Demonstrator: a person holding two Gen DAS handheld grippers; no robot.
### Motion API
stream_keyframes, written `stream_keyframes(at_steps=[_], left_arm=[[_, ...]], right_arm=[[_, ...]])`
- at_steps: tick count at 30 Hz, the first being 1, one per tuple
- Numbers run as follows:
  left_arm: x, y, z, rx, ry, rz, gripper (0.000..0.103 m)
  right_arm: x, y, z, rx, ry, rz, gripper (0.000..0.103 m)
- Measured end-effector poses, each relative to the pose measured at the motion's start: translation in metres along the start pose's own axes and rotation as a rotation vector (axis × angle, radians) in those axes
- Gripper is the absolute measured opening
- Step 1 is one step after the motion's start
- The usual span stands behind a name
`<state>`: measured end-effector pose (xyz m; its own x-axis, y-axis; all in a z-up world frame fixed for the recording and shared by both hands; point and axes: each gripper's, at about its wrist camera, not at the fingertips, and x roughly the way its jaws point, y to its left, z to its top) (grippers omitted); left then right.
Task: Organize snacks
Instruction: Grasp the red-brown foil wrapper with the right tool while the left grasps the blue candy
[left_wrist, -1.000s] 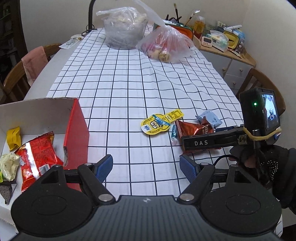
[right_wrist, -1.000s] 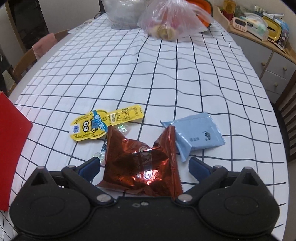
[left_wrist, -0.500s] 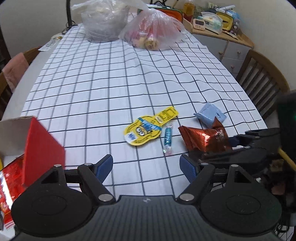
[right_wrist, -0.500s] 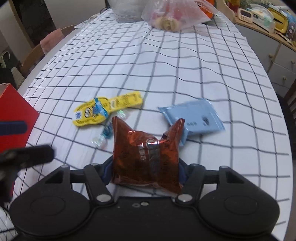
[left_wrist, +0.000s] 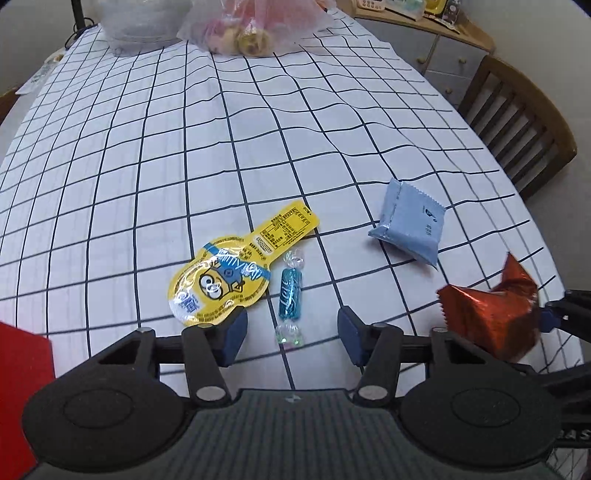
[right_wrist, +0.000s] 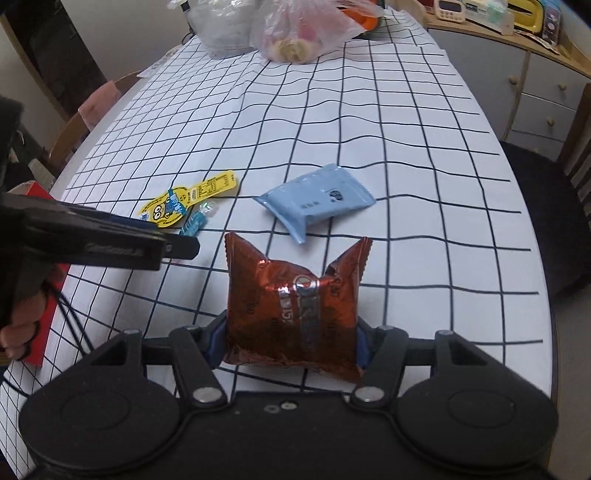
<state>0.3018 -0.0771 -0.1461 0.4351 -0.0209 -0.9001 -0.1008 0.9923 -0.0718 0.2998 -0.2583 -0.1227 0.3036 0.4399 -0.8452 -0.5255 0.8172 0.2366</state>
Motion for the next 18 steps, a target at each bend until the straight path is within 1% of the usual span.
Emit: stream_keyframes(at_steps=[1, 4, 9, 11, 13, 15, 18], left_arm=[[0.003, -0.001, 0.001, 0.006, 0.004, 0.008, 0.046], [0.009, -0.005, 0.004, 0.019, 0.008, 0.025, 0.038], [0.012, -0.011, 0.008, 0.037, -0.007, 0.058, 0.03], [0.013, -0.012, 0.009, 0.038, -0.012, 0.063, 0.025], [0.013, -0.015, 0.008, 0.049, -0.019, 0.073, 0.013], [0.013, -0.018, 0.007, 0.055, -0.025, 0.092, 0.012], [0.012, -0.018, 0.005, 0.057, -0.03, 0.086, 0.012]], right_arm=[[-0.001, -0.001, -0.001, 0.002, -0.002, 0.001, 0.061], [-0.003, -0.005, -0.002, 0.008, -0.009, -0.001, 0.061], [-0.005, -0.009, -0.003, 0.017, -0.018, -0.007, 0.061], [-0.005, -0.009, -0.003, 0.021, -0.02, -0.01, 0.061], [-0.005, -0.009, -0.003, 0.022, -0.023, -0.015, 0.061], [-0.005, -0.008, -0.003, 0.024, -0.024, -0.016, 0.061], [-0.007, -0.006, -0.004, 0.026, -0.027, -0.021, 0.061]])
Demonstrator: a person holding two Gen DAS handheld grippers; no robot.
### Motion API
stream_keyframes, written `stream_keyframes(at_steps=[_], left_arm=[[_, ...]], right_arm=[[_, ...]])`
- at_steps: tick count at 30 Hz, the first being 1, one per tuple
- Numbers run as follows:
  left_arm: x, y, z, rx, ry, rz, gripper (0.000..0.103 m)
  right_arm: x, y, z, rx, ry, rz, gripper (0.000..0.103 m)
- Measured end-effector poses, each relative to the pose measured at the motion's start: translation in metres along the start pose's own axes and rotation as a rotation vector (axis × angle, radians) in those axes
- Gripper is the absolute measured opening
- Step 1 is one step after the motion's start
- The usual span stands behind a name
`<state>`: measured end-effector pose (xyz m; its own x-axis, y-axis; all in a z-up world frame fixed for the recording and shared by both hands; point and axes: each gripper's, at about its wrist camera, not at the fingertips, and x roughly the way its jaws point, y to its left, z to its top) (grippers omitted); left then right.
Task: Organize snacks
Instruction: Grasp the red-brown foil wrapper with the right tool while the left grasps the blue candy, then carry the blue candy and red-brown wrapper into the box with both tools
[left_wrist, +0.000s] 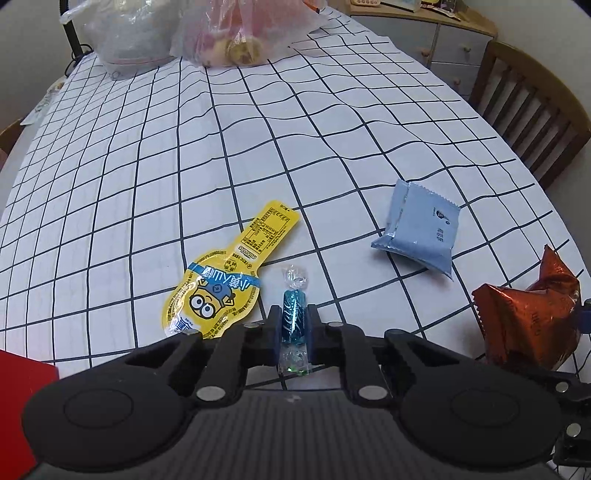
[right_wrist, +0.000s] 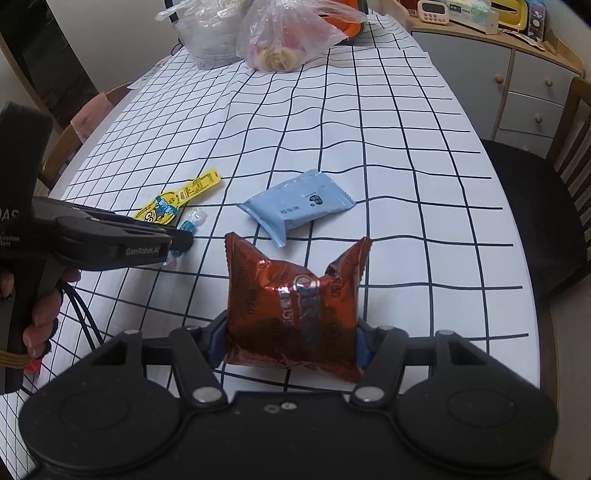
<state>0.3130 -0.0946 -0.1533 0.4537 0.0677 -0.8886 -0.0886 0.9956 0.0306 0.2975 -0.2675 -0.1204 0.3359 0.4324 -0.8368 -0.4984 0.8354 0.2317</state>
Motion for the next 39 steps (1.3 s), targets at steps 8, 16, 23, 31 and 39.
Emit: stream_keyframes(at_steps=[8, 16, 23, 31, 39], left_arm=[[-0.015, 0.013, -0.012, -0.047, -0.007, -0.022, 0.012], [-0.052, 0.025, -0.033, -0.076, -0.029, -0.058, 0.012], [-0.101, 0.044, -0.055, -0.116, -0.078, -0.11, 0.012], [-0.154, 0.073, -0.083, -0.143, -0.114, -0.134, 0.012], [-0.192, 0.118, -0.114, -0.177, -0.144, -0.123, 0.012]], right_arm=[[-0.012, 0.011, -0.002, 0.002, -0.009, -0.002, 0.061], [-0.033, 0.037, -0.009, -0.017, -0.012, -0.006, 0.061], [-0.061, 0.069, -0.015, -0.029, -0.036, -0.018, 0.061], [-0.09, 0.114, -0.019, -0.053, -0.076, -0.005, 0.061], [-0.101, 0.173, -0.021, -0.099, -0.102, 0.035, 0.061]])
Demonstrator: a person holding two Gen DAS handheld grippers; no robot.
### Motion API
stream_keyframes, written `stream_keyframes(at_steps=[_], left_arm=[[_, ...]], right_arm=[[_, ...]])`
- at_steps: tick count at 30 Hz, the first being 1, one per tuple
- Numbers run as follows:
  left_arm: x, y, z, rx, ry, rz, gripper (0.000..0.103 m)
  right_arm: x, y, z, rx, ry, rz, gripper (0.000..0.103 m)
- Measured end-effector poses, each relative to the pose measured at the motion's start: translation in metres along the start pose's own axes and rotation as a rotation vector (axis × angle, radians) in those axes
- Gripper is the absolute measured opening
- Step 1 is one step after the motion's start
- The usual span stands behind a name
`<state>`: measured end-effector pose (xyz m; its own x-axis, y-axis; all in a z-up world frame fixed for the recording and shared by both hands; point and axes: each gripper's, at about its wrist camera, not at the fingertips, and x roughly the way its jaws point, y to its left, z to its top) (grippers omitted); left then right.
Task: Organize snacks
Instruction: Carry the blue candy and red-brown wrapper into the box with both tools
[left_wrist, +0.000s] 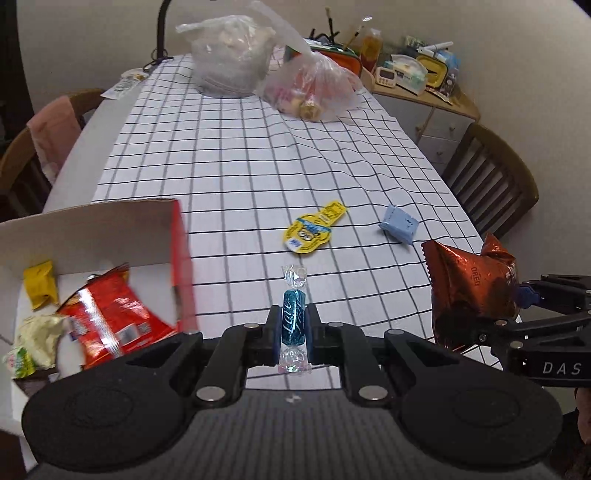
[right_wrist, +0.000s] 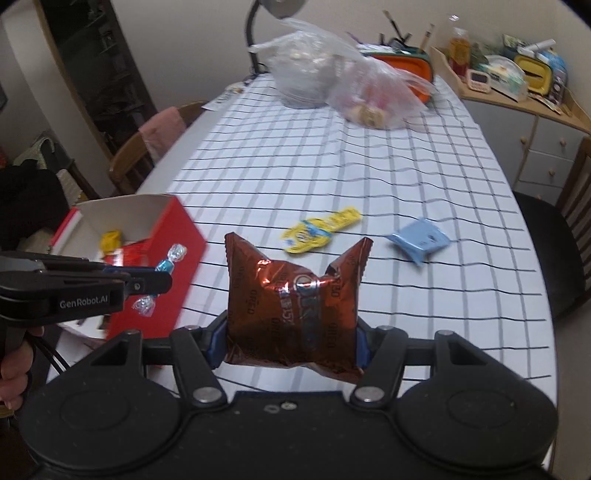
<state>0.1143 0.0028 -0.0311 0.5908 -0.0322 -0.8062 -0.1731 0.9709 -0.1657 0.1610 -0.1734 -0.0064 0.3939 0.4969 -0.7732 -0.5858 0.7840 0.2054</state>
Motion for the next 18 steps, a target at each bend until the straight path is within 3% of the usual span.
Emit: stream_keyframes(at_steps=[18], left_arm=[[-0.058, 0.124, -0.027, -0.105, -0.059, 0.081, 0.012]], right_arm=[[0.044, 0.131, 0.016, -0.122, 0.012, 0.065, 0.061]])
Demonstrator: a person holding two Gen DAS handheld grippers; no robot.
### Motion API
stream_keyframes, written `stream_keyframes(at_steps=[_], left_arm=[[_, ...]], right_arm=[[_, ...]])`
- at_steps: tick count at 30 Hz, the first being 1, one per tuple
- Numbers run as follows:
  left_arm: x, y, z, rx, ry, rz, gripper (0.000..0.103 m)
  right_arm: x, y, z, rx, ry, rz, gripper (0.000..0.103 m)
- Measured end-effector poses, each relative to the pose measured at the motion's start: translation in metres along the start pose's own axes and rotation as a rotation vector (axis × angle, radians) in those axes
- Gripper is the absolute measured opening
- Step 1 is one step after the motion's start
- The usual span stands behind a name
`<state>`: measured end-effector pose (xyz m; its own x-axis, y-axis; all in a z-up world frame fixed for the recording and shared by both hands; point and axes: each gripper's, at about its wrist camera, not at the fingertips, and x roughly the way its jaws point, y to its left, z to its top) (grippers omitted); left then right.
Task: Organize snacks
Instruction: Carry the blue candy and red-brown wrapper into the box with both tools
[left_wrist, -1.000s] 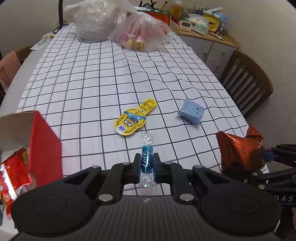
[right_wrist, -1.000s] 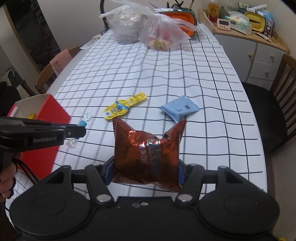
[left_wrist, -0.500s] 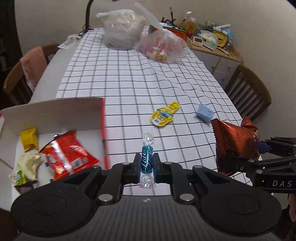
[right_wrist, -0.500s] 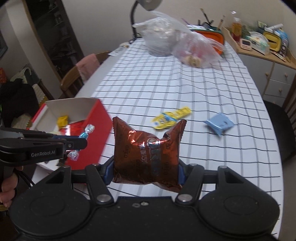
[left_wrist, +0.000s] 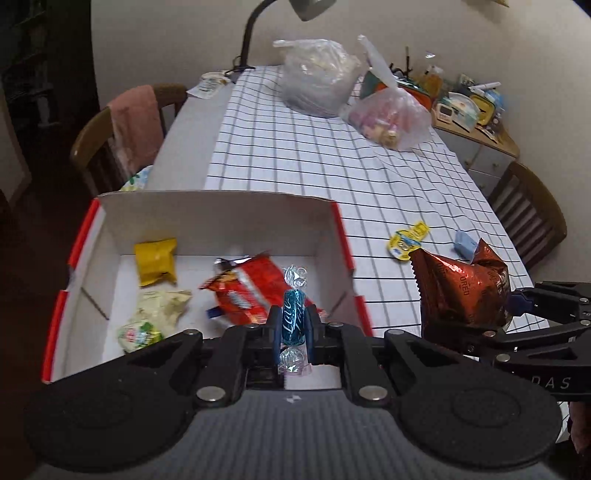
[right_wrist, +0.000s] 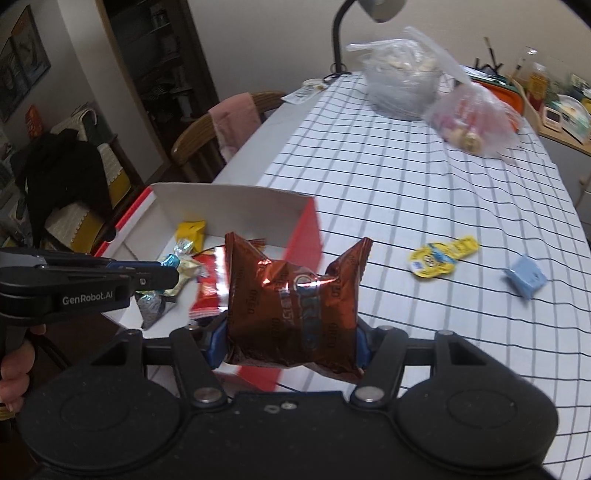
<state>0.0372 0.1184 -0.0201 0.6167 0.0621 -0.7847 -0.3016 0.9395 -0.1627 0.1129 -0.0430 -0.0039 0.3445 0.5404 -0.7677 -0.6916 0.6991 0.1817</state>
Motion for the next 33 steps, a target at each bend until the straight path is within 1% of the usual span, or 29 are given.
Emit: stream_keyframes(at_steps=[8, 13, 19, 23, 28, 33], left_arm=[[-0.002, 0.048, -0.002, -0.024, -0.002, 0.042, 0.012], [0.006, 0.074, 0.0, -0.029, 0.011, 0.085, 0.012], [0.02, 0.099, 0.004, -0.027, 0.03, 0.138, 0.012], [0.033, 0.111, 0.008, -0.023, 0.054, 0.15, 0.012], [0.045, 0.119, 0.007, -0.017, 0.082, 0.157, 0.012], [0.056, 0.122, 0.003, -0.016, 0.118, 0.158, 0.012]], right_arm=[[0.037, 0.04, 0.011, -0.036, 0.032, 0.003, 0.061], [0.062, 0.06, 0.014, -0.064, 0.064, 0.003, 0.061], [0.084, 0.084, 0.017, -0.095, 0.106, 0.026, 0.061], [0.095, 0.102, 0.012, -0.117, 0.141, 0.043, 0.061], [0.107, 0.11, 0.007, -0.126, 0.173, 0.028, 0.061], [0.113, 0.114, 0.004, -0.138, 0.185, 0.008, 0.061]])
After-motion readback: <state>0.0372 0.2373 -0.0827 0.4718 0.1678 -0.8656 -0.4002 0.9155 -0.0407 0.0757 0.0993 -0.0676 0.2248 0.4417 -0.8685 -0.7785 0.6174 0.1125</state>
